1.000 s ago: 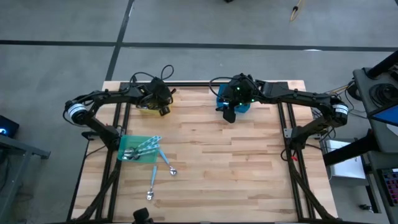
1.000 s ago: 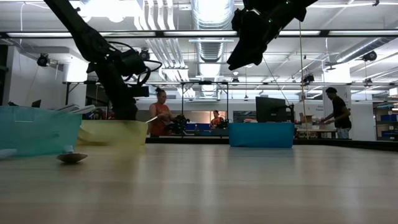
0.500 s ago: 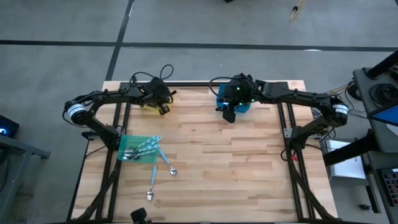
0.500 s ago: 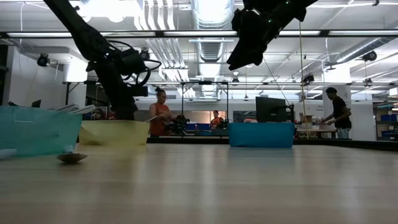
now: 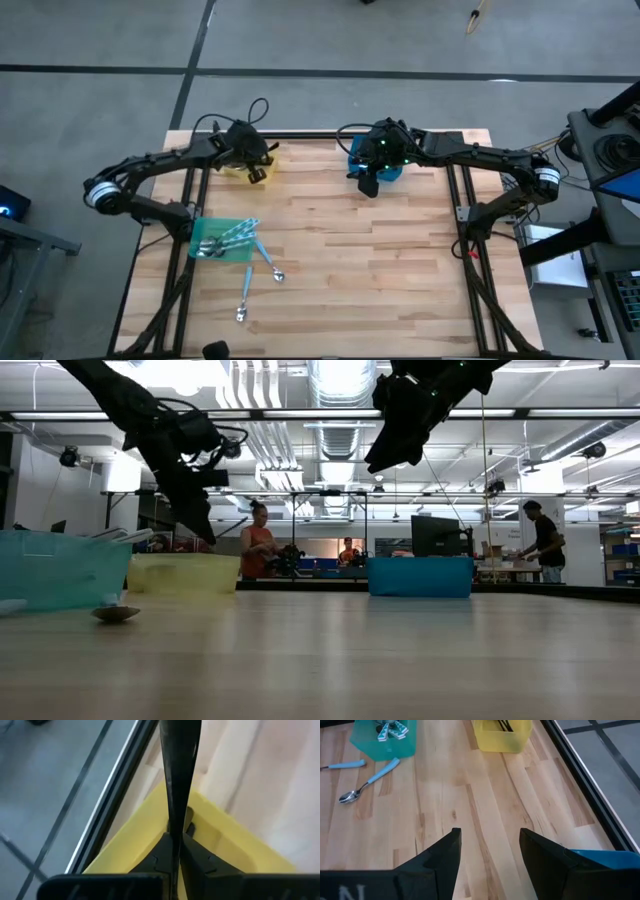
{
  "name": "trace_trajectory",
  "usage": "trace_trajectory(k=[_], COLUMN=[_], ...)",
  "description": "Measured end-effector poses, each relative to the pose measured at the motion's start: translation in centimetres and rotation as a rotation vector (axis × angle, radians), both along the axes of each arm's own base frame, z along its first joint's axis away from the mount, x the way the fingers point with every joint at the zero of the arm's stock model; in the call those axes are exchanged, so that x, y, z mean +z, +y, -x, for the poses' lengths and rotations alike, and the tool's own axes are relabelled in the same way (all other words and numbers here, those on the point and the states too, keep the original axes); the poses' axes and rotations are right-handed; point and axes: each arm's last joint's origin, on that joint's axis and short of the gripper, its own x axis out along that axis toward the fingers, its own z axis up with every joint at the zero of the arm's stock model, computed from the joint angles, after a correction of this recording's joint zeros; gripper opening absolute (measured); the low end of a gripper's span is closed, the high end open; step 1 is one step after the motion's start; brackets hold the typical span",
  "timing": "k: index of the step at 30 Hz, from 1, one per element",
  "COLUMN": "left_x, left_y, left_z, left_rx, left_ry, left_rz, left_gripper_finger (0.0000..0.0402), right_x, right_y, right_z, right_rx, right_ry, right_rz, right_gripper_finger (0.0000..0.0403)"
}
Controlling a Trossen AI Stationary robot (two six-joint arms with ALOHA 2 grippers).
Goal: Sort silverware by color (type)
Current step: Put the black spoon into the yellow bin
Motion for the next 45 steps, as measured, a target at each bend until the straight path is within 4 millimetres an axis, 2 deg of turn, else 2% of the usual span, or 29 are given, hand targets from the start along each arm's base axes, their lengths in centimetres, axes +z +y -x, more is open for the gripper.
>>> trace_trajectory(k=[5, 10, 13, 18, 22, 26, 34, 45], left_x=[1.0, 0.9, 0.9, 2.9, 3.5, 2.6, 0.3, 1.2], left_y=[-0.4, -0.5, -0.4, -0.2, 0.2, 0.9, 1.9, 2.5], left_z=[0.3, 0.4, 0.5, 0.5, 1.0, 1.3, 0.6, 0.0], left_rx=[-0.031, -0.041, -0.039, -0.049, -0.102, -0.104, -0.075, 0.013], left_ry=[-0.033, -0.014, 0.035, 0.129, 0.223, 0.283, 0.348, 0.290], left_rz=[-0.013, -0.010, -0.040, -0.047, -0.058, -0.015, 0.044, 0.072], left_gripper_finger=[0.0002, 0.0002, 0.0002, 0.0002, 0.0002, 0.0003, 0.0002, 0.0000], right_x=[0.0, 0.0, 0.0, 0.0, 0.1, 0.0, -0.6, -0.8], right_y=[0.0, 0.0, 0.0, 0.0, 0.0, 0.0, 0.0, 0.0], right_z=[0.0, 0.0, 0.0, 0.0, -0.1, -0.1, 0.0, 0.0], right_rx=[-0.004, -0.008, -0.009, -0.016, -0.016, -0.016, -0.021, -0.021], right_ry=[-0.001, -0.002, -0.001, -0.003, -0.013, -0.019, -0.004, -0.006], right_rz=[-0.004, -0.010, -0.011, -0.018, -0.014, -0.012, -0.025, -0.023], right_gripper_finger=[0.0192, 0.0192, 0.0192, 0.0192, 0.0192, 0.0192, 0.0192, 0.0192])
